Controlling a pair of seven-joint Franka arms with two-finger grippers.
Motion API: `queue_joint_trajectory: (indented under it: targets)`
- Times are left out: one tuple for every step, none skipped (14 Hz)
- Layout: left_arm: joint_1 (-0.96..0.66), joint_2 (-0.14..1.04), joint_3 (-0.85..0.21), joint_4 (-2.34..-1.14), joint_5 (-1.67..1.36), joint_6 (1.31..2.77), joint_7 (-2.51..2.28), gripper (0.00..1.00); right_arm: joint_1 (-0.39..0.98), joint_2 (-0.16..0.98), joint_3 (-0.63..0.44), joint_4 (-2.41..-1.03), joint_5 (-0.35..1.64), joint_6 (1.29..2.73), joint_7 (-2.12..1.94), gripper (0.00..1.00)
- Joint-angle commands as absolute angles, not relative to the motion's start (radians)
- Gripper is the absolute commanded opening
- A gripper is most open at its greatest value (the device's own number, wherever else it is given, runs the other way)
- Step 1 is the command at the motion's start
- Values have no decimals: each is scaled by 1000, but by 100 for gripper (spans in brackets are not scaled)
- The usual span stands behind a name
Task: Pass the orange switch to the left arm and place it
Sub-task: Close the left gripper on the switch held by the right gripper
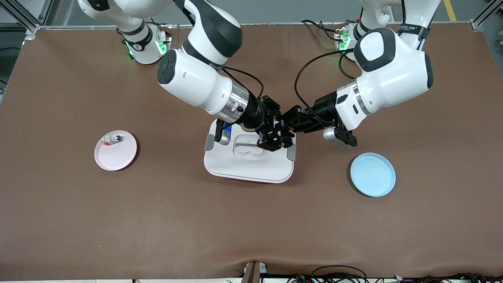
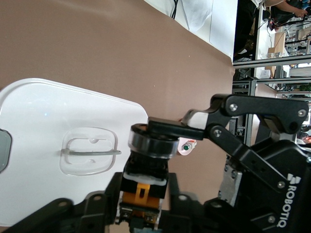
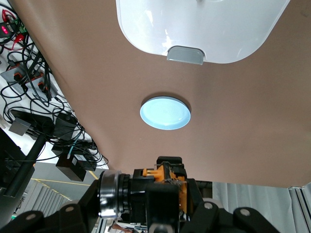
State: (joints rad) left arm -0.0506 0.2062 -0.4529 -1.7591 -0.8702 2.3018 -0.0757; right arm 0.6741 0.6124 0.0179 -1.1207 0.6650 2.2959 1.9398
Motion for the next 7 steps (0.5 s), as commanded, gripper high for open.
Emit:
queue_joint_trajectory:
  targets:
    - [-52, 215, -459, -1744, -884, 2313, -61, 16, 690, 638, 8, -1078, 684, 2306, 1959, 0]
    - [-54, 218, -459, -1744, -881, 2313, -61, 6, 690, 638, 8, -1078, 684, 2306, 1959, 0]
    - [-54, 221, -457, -1744, -874, 2315, -60, 0, 690, 641, 8, -1078, 684, 2306, 1959, 0]
    - [-52, 221, -457, -1743, -873, 2315, -55, 0, 692, 643, 8, -1078, 684, 2307, 1959, 0]
    - [-51, 221, -457, -1743, -871, 2315, -48, 0, 690, 643, 8, -1078, 684, 2306, 1957, 0]
    - [-46, 222, -457, -1743, -859, 2313, -29, 0, 690, 643, 8, -1078, 684, 2304, 1956, 0]
    - [-41, 222, -457, -1743, -842, 2313, -17, 0, 690, 643, 6, -1078, 684, 2304, 1953, 58]
